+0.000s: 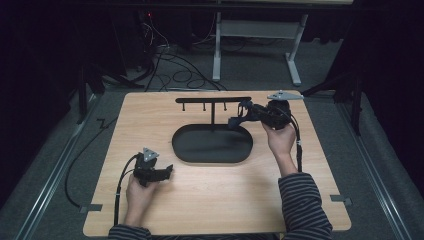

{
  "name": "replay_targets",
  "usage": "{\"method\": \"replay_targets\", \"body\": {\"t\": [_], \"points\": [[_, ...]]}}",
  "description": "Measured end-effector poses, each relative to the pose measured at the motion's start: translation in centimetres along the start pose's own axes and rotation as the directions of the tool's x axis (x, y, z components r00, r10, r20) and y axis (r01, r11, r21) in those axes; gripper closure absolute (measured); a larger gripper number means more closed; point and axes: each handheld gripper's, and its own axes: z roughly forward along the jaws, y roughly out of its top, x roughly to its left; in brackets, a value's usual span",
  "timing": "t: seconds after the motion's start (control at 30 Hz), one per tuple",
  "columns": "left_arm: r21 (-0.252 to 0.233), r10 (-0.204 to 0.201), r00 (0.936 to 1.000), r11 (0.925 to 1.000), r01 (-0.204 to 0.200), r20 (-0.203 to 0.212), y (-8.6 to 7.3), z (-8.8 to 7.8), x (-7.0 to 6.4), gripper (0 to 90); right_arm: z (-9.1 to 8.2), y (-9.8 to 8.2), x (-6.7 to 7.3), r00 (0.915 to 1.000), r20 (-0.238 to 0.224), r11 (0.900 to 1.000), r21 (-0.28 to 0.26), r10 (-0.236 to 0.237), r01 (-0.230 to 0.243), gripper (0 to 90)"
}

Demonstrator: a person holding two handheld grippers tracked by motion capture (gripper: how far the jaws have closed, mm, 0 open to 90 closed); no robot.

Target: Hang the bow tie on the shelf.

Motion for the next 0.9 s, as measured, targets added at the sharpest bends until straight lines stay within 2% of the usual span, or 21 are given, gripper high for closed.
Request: {"method": "replay_targets", "body": {"t": [0.3,0.9], "points": [[-0.001,-0.002,1.0,1.0,0.002,0.0,0.0,0.0,0.0,18.6,-0.3,0.0,0.0,1.0,0.0,1.0,-0.003,-0.002,0.002,82.0],[-0.001,-0.001,1.0,1.0,0.001,0.0,0.0,0.0,0.0,18.6,-2.4,0.1,-0.5,0.9997,-0.019,1.0,-0.026,0.013,-0.014,68.7]]}}
